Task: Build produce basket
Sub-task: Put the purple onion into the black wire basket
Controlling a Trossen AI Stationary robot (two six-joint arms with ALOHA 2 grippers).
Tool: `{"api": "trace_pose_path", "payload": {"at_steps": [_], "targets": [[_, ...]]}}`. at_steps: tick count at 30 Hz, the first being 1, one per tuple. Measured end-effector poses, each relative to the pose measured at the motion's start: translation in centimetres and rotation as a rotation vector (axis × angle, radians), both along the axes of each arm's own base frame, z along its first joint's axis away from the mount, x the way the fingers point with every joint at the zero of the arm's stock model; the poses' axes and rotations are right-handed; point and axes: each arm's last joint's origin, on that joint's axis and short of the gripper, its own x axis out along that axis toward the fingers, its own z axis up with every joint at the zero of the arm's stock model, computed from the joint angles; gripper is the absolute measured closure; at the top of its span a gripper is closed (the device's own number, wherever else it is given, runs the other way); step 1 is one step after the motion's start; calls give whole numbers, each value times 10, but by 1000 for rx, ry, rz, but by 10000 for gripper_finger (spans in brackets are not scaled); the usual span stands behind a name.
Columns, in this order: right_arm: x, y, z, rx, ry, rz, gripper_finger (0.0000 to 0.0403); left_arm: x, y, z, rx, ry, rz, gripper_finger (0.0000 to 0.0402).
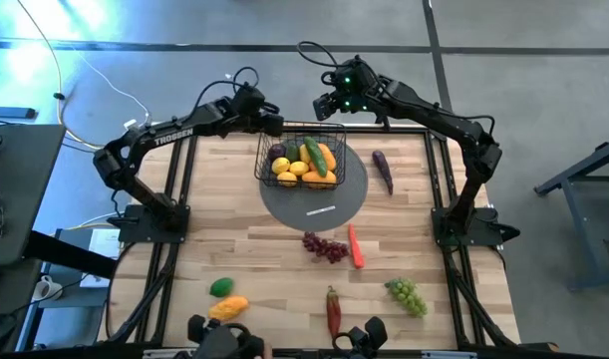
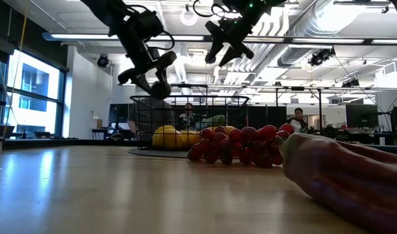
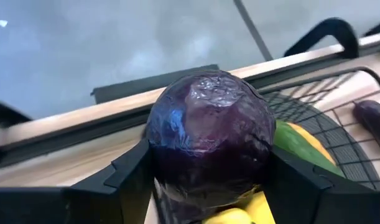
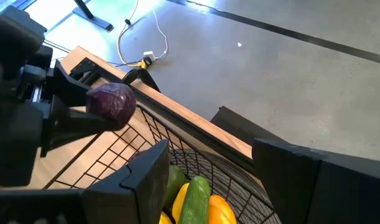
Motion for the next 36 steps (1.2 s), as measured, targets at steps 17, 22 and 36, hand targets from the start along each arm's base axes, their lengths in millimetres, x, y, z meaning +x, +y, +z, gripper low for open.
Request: {"api": "trace_pose_path", "payload": {"at_steps": [17, 22, 36], "targets": [[0, 0, 0, -2, 1, -3, 192, 30, -16, -25, -30, 113, -196, 164], [0, 0, 0, -2, 1, -3, 192, 32, -15, -29, -55, 109, -221, 164], [0, 0, 0, -1, 1, -2, 192, 30, -16, -30, -69, 124, -205, 36]]}}
